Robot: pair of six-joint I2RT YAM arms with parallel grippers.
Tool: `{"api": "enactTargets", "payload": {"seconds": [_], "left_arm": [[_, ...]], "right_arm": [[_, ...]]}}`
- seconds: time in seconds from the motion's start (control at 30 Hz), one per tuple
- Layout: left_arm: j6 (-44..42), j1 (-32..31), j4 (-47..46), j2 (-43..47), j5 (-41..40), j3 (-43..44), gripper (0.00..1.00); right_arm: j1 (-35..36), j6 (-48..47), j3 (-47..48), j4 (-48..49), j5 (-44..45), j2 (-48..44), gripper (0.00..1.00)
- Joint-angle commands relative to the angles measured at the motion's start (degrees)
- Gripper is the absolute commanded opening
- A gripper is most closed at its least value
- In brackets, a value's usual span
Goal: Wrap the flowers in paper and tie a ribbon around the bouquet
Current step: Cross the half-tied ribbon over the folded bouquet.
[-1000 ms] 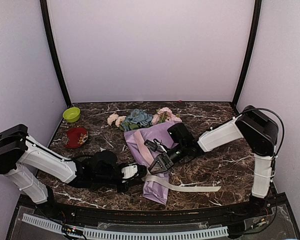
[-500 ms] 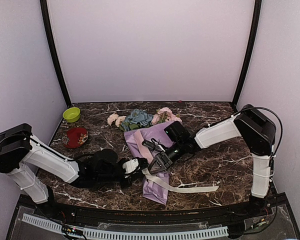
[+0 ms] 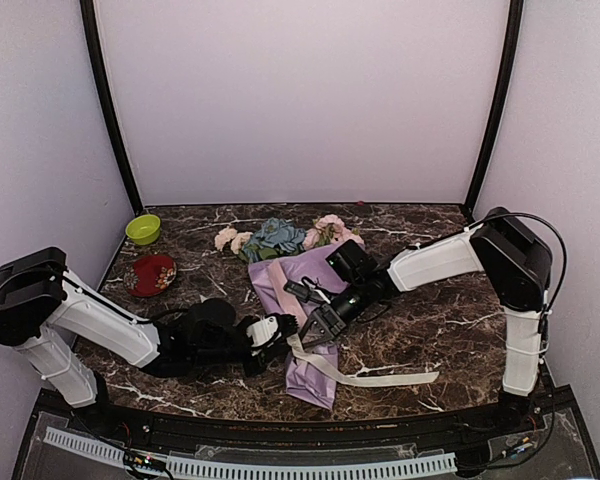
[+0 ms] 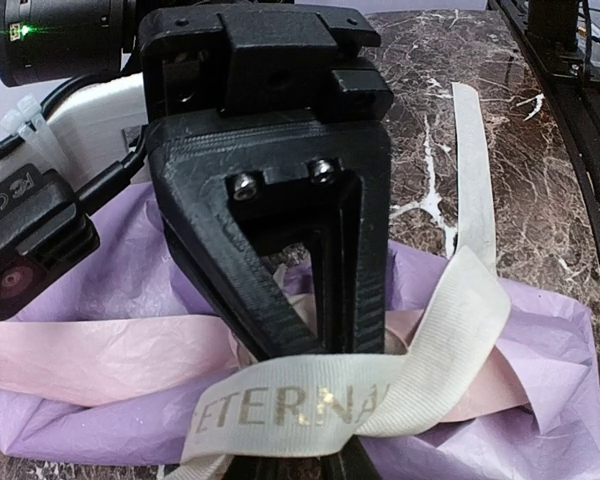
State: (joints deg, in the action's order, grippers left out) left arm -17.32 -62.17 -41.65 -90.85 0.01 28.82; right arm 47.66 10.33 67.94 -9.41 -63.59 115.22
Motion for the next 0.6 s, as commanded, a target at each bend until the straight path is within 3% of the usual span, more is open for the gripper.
{"api": "enactTargets", "payload": {"seconds": [0.0, 0.17, 0.37, 0.57], "left_arm": [[0.1, 0.0, -1.9, 0.0, -2.4, 0.7, 0.15], [0.1, 0.0, -1.8, -0.1, -1.9, 0.9, 0.15], [0.5, 0.0, -1.4, 1.1, -1.2, -0.4, 0.16], [0.3, 0.0, -0.7, 1.7, -1.4, -1.0, 0.20]], "right_arm": [[0.7, -1.9, 1.2, -1.4, -2.4, -1.8, 0.09], [0.6, -0.2, 0.6, 0.6, -1.7, -2.8, 0.00], [-0.9, 6.3, -3.9, 8.9, -0.5, -6.1, 0.00], [-1.1, 6.4, -4.6, 8.9, 1.3, -7.2, 0.00]]}}
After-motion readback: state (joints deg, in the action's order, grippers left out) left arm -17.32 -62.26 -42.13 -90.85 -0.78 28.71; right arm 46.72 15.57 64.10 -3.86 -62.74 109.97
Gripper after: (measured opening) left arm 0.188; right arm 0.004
